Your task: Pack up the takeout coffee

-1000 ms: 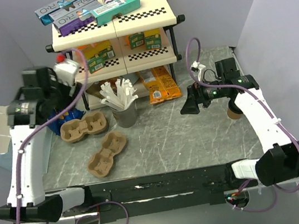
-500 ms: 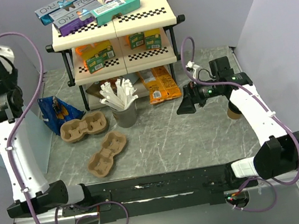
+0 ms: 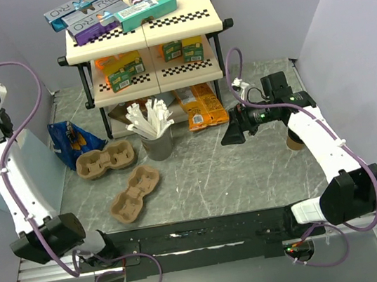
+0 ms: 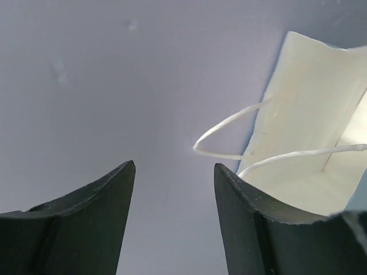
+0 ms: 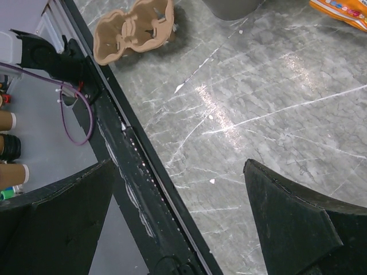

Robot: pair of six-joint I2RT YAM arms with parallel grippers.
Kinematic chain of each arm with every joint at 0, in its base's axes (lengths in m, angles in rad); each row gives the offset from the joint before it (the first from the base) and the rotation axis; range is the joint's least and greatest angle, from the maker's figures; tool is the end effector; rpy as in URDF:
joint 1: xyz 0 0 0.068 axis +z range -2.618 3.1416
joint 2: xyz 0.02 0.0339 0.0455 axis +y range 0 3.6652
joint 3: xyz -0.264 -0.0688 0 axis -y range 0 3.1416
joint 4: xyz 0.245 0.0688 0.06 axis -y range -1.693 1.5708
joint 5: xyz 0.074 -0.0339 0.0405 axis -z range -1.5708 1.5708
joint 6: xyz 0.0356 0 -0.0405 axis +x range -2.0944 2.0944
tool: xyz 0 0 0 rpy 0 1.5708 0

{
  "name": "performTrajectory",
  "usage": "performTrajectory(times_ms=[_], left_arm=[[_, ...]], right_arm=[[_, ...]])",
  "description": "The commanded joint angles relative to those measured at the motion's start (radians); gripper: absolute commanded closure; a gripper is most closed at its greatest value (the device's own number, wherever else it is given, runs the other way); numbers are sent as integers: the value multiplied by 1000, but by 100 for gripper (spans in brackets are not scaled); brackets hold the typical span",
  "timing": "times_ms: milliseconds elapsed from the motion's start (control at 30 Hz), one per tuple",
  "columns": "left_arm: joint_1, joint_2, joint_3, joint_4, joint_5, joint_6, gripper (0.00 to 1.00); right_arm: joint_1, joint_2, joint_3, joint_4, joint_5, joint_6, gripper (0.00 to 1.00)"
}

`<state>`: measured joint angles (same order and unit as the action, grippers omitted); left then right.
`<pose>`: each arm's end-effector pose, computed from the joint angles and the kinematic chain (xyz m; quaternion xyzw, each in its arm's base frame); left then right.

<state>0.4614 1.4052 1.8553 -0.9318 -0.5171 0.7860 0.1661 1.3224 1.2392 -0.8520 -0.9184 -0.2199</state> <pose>0.2285 0.1333 0.4859 0.0029 0.8375 0.4700 0.2788 0.2527 0.0711 0.3319 -0.2993 0.8091 0.4133 0.2913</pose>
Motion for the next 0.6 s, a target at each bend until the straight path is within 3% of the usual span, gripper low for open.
performTrajectory(times_ms=[0, 400, 567], left_arm=[[6, 21, -27, 2, 11, 21, 37], [14, 185, 25, -61, -8, -31, 47], [13, 213, 91, -97, 3, -42, 61]], right_arm=[[6, -14, 3, 37, -31, 7, 0], [6, -8, 5, 37, -22, -7, 0], [6, -11, 3, 42, -5, -13, 0]])
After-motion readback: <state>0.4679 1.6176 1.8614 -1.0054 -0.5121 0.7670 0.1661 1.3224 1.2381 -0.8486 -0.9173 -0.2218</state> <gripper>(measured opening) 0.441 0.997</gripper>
